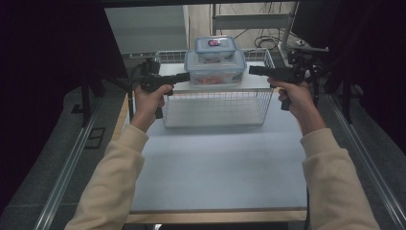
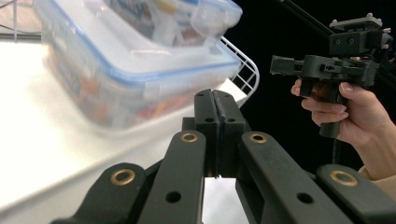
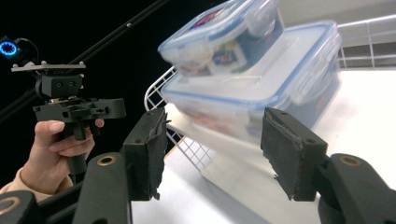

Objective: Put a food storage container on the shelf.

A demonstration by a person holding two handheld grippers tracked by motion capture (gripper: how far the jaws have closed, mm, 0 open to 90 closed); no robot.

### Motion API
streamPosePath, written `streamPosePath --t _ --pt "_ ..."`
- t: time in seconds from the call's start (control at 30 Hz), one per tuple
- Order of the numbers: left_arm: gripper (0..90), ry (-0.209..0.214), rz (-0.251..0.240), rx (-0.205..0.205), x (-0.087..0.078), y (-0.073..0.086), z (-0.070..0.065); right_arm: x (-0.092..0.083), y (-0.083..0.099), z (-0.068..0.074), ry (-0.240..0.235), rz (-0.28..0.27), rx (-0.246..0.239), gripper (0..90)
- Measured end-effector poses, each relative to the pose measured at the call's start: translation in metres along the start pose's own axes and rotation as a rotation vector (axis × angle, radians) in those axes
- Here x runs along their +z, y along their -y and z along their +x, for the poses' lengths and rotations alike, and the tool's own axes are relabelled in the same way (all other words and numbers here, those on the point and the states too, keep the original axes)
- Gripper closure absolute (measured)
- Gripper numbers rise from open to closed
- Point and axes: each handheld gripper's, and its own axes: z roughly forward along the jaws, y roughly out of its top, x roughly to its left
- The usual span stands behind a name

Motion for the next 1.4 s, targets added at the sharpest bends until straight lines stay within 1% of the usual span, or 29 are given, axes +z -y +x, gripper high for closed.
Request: streamPosePath --t 0.1,0.17,0.23,0.37,0.4,0.5,0.57,0.6,0.67,0.8,0.93,0.97,1.0,1.03,1.1,1.13,1.23,1.4 --pt "89.5 0.008 -0.008 0.011 -0.008 0.013 -0.003 -0.007 0.015 0.005 -0.005 -0.008 -0.013 40.6" --pt "89.1 0.02 -0.021 0.007 -0.014 0.026 -0.005 -0.011 0.025 0.007 -0.008 -0.004 -0.026 40.5" --pt "88.5 0.026 -0.024 0.009 -0.018 0.037 -0.006 -0.016 0.037 0.009 -0.027 -0.006 -0.029 40.4" --pt "86.5 0.036 -0.024 -0.003 -0.024 0.067 -0.005 -0.022 0.064 0.009 -0.047 -0.004 -0.04 40.3" --pt "85.4 0.033 -0.021 -0.007 -0.025 0.077 -0.004 -0.023 0.071 0.009 -0.05 0.0 -0.04 40.3" --pt "76.1 0.022 -0.017 -0.019 -0.028 0.102 0.001 -0.028 0.097 0.005 -0.061 0.014 -0.026 40.2" --pt "70.7 0.012 -0.014 -0.035 -0.029 0.116 0.004 -0.03 0.113 0.002 -0.057 0.028 -0.023 40.2" --pt "68.0 0.004 -0.011 -0.046 -0.029 0.125 0.006 -0.031 0.119 0.0 -0.057 0.037 -0.02 40.2" --pt "61.4 -0.016 -0.002 -0.056 -0.03 0.139 0.009 -0.034 0.136 -0.003 -0.055 0.049 -0.007 40.2" --pt "51.4 -0.035 0.028 -0.069 -0.029 0.16 0.015 -0.039 0.16 -0.007 -0.043 0.071 0.001 40.0" --pt "45.6 -0.05 0.058 -0.069 -0.029 0.181 0.018 -0.044 0.182 -0.01 -0.04 0.086 0.011 39.8" --pt "44.3 -0.055 0.064 -0.064 -0.028 0.185 0.018 -0.045 0.189 -0.011 -0.042 0.09 0.019 39.7" --pt "43.2 -0.075 0.076 -0.059 -0.028 0.19 0.018 -0.046 0.193 -0.012 -0.042 0.092 0.022 39.7" --pt "41.6 -0.081 0.083 -0.059 -0.027 0.193 0.017 -0.046 0.198 -0.014 -0.038 0.099 0.028 39.7" --pt "38.9 -0.093 0.095 -0.055 -0.026 0.199 0.017 -0.047 0.204 -0.016 -0.026 0.117 0.03 39.3" --pt "38.2 -0.1 0.103 -0.052 -0.026 0.202 0.016 -0.047 0.206 -0.016 -0.025 0.116 0.031 39.3" --pt "36.5 -0.109 0.12 -0.047 -0.024 0.208 0.016 -0.046 0.213 -0.019 -0.016 0.129 0.038 39.3" --pt "35.0 -0.122 0.128 -0.049 -0.022 0.214 0.015 -0.041 0.223 -0.02 -0.006 0.159 0.046 39.2"
